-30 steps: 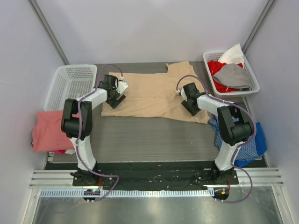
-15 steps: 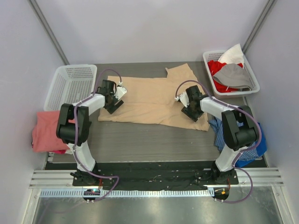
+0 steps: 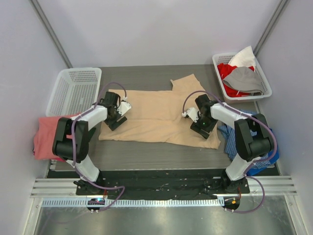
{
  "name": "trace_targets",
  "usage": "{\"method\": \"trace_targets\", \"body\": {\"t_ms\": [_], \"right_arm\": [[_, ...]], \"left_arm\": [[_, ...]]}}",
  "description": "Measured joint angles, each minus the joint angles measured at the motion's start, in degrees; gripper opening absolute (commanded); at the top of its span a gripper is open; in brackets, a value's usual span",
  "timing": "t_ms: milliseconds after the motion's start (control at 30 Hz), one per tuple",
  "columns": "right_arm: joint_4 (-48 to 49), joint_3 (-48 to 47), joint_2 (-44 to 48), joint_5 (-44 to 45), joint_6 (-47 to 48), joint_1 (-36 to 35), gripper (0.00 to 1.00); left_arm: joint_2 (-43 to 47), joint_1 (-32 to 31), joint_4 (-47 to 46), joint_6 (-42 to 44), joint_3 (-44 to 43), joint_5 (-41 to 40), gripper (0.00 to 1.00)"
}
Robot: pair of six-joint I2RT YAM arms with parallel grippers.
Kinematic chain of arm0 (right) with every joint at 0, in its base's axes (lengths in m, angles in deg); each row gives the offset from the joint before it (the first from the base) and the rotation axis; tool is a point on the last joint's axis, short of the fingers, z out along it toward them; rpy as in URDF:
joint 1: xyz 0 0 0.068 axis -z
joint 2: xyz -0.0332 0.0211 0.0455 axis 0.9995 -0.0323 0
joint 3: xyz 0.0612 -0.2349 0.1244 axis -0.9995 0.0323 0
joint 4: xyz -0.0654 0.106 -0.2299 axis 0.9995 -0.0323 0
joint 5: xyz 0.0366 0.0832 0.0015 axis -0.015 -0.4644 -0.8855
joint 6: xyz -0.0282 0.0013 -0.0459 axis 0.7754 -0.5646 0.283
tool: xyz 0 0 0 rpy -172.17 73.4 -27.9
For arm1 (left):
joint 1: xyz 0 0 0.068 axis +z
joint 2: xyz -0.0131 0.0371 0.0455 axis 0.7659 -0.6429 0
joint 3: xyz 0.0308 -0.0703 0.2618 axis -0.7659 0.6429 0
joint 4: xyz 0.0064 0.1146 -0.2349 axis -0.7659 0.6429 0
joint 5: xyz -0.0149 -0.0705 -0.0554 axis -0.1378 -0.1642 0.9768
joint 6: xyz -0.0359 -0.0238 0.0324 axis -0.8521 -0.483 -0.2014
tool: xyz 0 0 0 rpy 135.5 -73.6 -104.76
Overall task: Fold and stack the t-shirts
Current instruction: Fold the flattened tshirt in 1/3 of the way
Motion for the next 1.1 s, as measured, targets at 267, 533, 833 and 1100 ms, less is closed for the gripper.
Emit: {"method": "trace_targets", "body": {"t_ms": [267, 533, 833, 1100], "right_arm": [[-5.9, 1.1, 3.8, -3.5, 1.5, -1.0, 0.69], [-7.6, 4.5, 5.7, -5.0, 1.6, -4.0, 0.7], [-7.3, 3.1, 10.6, -1.9, 0.2, -4.6, 0.71], [-1.0, -3.5, 11.9, 5.8, -2.3, -4.4, 0.69]], "left_arm": [[4.3, -0.1, 2.9, 0.0, 4.4, 0.0, 0.82], [5.1, -0.3, 4.1, 0.1, 5.2, -0.4, 0.82], [5.1, -0.3, 4.7, -0.3, 4.6, -0.7, 0.82], [6.1, -0.3, 3.9, -3.5, 0.6, -0.8, 0.83]]}}
